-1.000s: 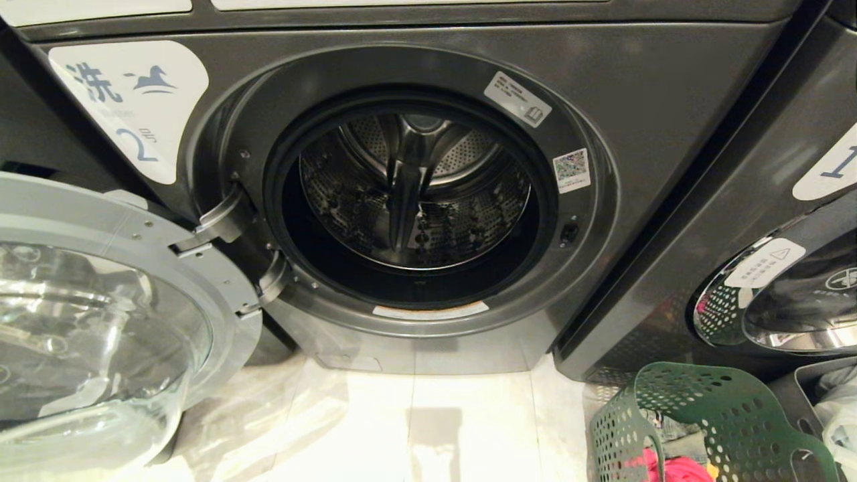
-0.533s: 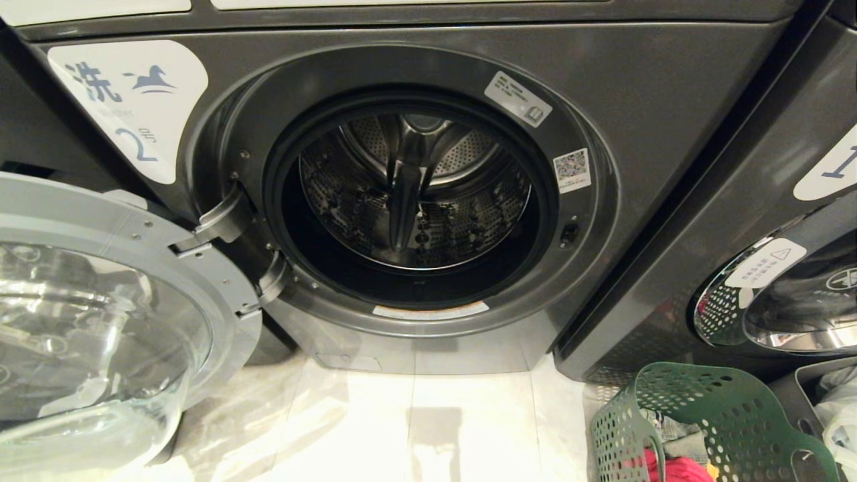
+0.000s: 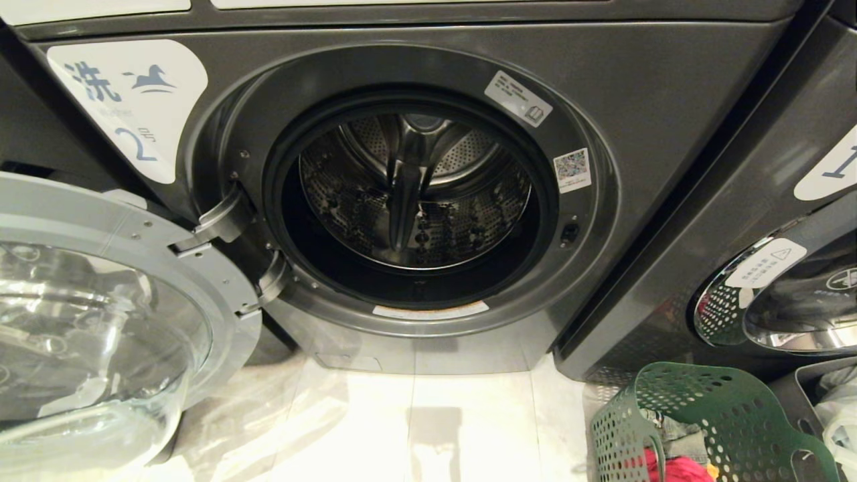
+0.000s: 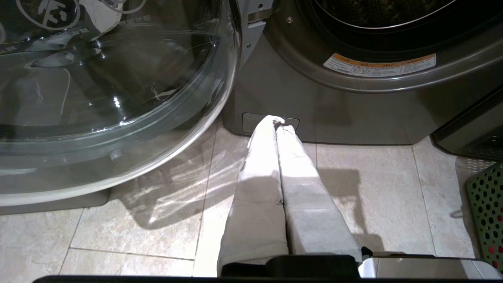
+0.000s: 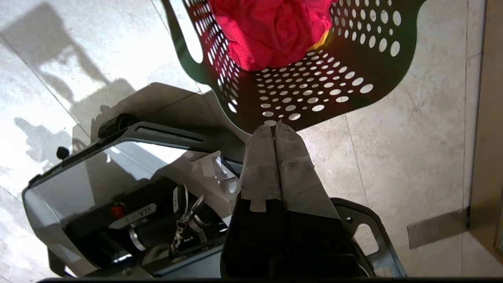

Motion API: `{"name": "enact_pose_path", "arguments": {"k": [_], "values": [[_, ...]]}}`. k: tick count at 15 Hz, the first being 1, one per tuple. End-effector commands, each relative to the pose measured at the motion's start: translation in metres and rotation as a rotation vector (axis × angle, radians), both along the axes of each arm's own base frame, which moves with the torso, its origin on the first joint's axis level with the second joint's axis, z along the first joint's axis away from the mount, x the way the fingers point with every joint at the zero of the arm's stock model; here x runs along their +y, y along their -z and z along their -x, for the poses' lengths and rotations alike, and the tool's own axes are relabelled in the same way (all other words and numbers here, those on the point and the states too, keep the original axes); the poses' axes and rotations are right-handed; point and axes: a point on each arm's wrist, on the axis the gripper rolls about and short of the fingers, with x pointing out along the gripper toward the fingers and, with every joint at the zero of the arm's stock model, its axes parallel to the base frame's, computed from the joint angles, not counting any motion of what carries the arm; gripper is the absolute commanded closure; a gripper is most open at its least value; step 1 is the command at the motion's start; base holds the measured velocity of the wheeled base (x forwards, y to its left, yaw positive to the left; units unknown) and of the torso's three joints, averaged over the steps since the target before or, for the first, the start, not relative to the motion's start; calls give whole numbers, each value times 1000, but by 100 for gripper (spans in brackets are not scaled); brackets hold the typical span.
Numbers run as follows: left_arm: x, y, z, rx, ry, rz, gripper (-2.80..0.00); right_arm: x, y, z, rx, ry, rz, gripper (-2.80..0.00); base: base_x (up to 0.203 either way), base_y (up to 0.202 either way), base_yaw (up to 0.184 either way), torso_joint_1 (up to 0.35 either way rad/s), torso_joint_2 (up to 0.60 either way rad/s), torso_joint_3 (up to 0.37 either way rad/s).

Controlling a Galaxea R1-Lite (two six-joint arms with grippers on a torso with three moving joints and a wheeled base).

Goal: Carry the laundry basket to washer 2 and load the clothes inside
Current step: Place the clothes into the washing machine

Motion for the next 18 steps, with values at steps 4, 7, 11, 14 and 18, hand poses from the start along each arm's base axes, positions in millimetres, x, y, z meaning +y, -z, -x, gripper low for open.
{"name": "enact_pose_path", "arguments": {"k": [4,7,11,14,18], "values": [[0,0,0,2,-1,1,0,-4,17,-39,85,110,-18,0,0,0,0,0,0,0],[0,0,0,0,0,1,0,-4,15,-42,70,111,-15,0,0,0,0,0,0,0],[0,0,0,0,-1,2,0,-4,-4,-47,-22,85,6,-280,0,0,0,0,0,0],[0,0,0,0,0,2,0,-5,-7,-53,-30,89,13,-280,0,0,0,0,0,0],[0,0,0,0,-1,2,0,-18,2,-59,31,180,23,-280,0,0,0,0,0,0]]}}
